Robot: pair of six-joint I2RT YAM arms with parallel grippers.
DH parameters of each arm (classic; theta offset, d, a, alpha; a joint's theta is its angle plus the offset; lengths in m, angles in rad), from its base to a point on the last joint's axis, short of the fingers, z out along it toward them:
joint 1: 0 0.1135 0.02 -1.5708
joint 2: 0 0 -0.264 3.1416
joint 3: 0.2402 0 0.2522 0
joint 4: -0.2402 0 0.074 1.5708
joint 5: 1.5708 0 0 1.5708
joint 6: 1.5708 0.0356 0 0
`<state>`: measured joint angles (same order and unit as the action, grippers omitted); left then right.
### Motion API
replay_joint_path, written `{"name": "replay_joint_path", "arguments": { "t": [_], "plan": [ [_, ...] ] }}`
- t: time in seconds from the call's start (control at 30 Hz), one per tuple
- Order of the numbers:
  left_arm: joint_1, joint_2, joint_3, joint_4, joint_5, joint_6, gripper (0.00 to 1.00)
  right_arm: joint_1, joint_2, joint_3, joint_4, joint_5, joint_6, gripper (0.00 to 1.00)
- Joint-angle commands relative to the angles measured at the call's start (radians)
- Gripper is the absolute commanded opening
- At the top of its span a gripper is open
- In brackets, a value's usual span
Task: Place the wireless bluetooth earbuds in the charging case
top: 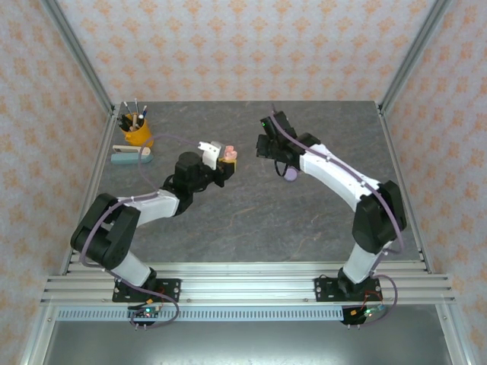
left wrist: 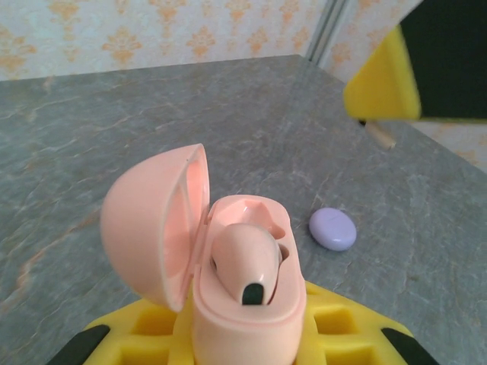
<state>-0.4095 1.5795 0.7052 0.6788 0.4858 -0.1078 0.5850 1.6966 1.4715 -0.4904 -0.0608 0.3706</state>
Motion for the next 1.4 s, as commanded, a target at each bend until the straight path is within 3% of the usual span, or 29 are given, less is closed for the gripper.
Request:
{"name": "replay_joint_path", "arguments": {
  "t": [0.0, 0.47, 1.03, 1.37],
  "plan": [
    [-0.02, 0.028, 0.08, 0.08, 0.047, -0.008, 0.0, -0.009, -0.074, 0.014, 0.025, -0.012, -0.002, 0.15],
    [-0.079, 0.108, 0.288, 0.061, 0.15, -0.015, 0.0, -0.01, -0.278, -0.057, 0.246, -0.127, -0.007, 0.16],
    [-0.094, 0.052, 0.341, 0.07, 0.177, -0.042, 0.0, -0.013, -0.333, -0.175, 0.492, -0.155, 0.05, 0.16],
    [-0.094, 0.04, 0.346, 0.091, 0.168, -0.056, 0.0, -0.014, -0.347, -0.227, 0.535, -0.151, 0.071, 0.16]
  ]
}}
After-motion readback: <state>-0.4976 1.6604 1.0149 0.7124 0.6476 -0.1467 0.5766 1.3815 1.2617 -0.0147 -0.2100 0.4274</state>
